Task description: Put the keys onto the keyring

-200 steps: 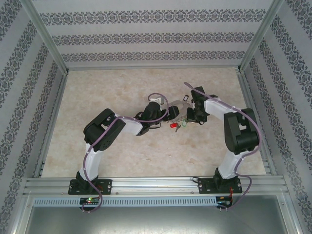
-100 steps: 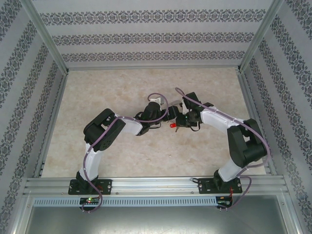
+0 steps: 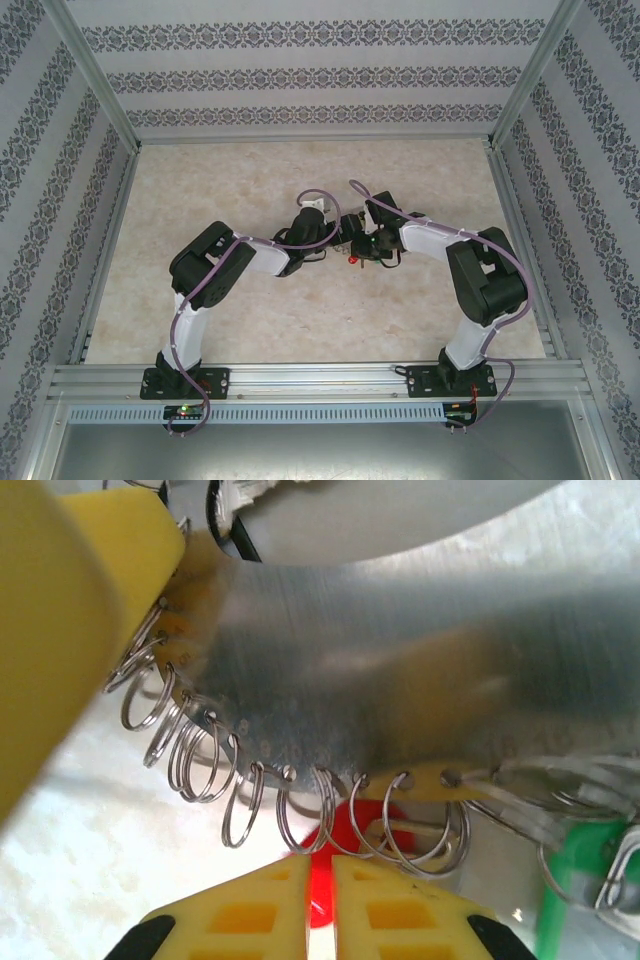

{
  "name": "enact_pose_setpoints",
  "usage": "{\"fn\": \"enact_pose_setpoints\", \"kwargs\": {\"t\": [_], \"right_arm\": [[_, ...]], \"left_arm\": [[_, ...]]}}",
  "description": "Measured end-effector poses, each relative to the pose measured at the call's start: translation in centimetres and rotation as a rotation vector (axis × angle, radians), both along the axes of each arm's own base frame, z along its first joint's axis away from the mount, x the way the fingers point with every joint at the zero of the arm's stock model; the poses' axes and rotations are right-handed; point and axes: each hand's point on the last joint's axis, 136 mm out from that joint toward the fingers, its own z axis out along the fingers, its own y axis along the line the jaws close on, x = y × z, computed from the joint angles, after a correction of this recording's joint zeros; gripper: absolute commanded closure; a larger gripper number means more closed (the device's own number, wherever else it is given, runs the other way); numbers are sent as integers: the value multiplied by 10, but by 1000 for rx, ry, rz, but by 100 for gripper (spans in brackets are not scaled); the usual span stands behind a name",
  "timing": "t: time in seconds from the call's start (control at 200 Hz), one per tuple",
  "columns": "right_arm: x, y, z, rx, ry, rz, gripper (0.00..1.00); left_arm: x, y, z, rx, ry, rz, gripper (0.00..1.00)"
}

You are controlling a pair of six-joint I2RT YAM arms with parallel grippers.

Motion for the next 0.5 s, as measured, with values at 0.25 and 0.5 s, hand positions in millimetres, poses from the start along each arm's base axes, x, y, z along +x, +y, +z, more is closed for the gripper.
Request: {"fn": "enact_pose_setpoints", "kwargs": {"t": [0.25,0.5], "right_arm": [[-5,-2,4,-2,-2,-9,81],[-27,-1,25,26,-36,50,78]], "left_arm": [[-2,-3,1,-16,6,-9,11],[-3,-4,2,-39,23,4,11]]}}
